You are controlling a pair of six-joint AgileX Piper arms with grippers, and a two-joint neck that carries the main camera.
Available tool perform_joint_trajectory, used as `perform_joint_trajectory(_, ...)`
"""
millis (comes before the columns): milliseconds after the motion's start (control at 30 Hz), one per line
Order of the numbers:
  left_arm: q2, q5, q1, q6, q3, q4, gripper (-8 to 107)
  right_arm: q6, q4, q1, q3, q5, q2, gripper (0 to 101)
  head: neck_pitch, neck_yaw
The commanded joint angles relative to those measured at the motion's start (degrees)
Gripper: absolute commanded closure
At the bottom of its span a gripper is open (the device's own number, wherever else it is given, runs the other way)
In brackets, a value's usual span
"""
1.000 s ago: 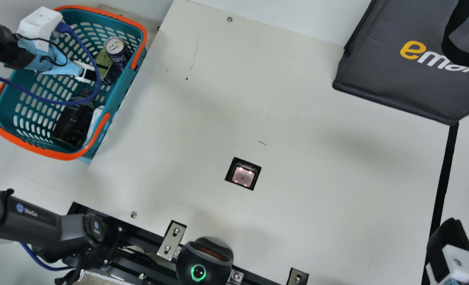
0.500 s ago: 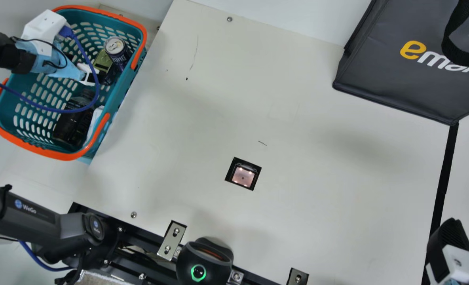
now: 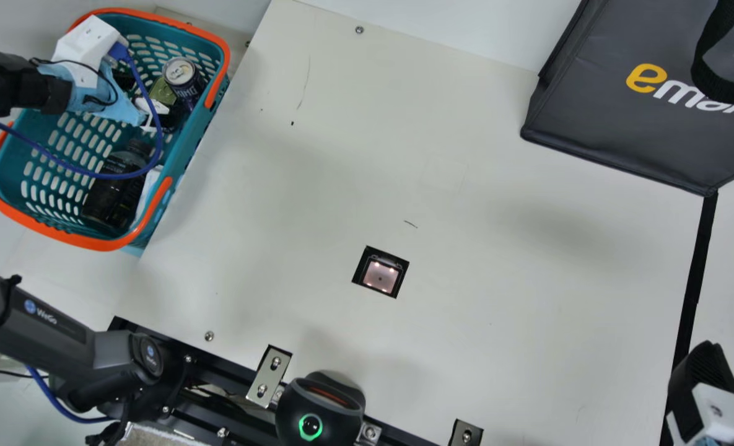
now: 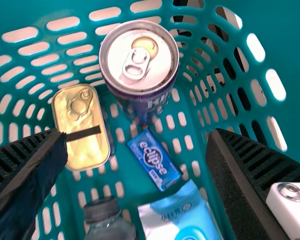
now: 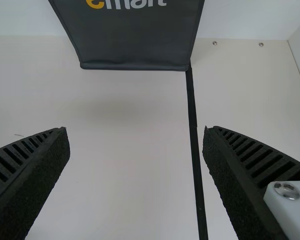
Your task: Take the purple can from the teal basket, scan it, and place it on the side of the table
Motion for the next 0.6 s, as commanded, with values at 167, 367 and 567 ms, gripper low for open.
perform_joint_trajectory(167,3.0,0.1,-1.2,1.3,-2.0,-2.9,9,0.0,0.0,0.0,0.0,0.0,0.0,6,-1.7,0.1)
perform_joint_trajectory(367,5.1,-0.3,-2.0,2.9,-3.5,-5.3,9,0.0,0.0,0.0,0.0,0.0,0.0,6,-1.7,0.1)
perform_joint_trajectory(567,6.6,-0.6,-2.6,4.2,-3.9,-7.4,9,0.0,0.0,0.0,0.0,0.0,0.0,6,-1.7,0.1)
